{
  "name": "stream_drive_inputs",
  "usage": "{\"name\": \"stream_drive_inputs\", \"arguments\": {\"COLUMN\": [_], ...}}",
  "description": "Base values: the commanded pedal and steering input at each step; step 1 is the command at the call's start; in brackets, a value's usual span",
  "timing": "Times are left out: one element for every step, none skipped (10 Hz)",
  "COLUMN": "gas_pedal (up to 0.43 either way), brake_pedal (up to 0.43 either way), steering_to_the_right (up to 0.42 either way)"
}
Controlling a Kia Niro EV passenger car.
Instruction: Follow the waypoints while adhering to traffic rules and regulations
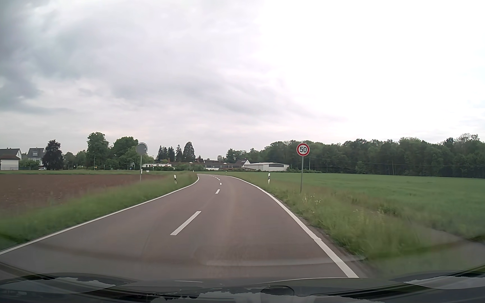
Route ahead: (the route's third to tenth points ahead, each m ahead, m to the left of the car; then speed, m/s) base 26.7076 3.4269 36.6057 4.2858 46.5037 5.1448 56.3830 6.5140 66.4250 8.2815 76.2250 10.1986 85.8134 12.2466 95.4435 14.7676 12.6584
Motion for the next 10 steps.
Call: {"name": "stream_drive_inputs", "arguments": {"gas_pedal": [0.079, 0.079, 0.079, 0.079, 0.079, 0.079, 0.079, 0.079, 0.079, 0.079], "brake_pedal": [0.0, 0.0, 0.0, 0.0, 0.0, 0.0, 0.0, 0.0, 0.0, 0.0], "steering_to_the_right": [-0.011, -0.011, -0.012, -0.012, -0.012, -0.012, -0.012, -0.012, -0.012, -0.012]}}
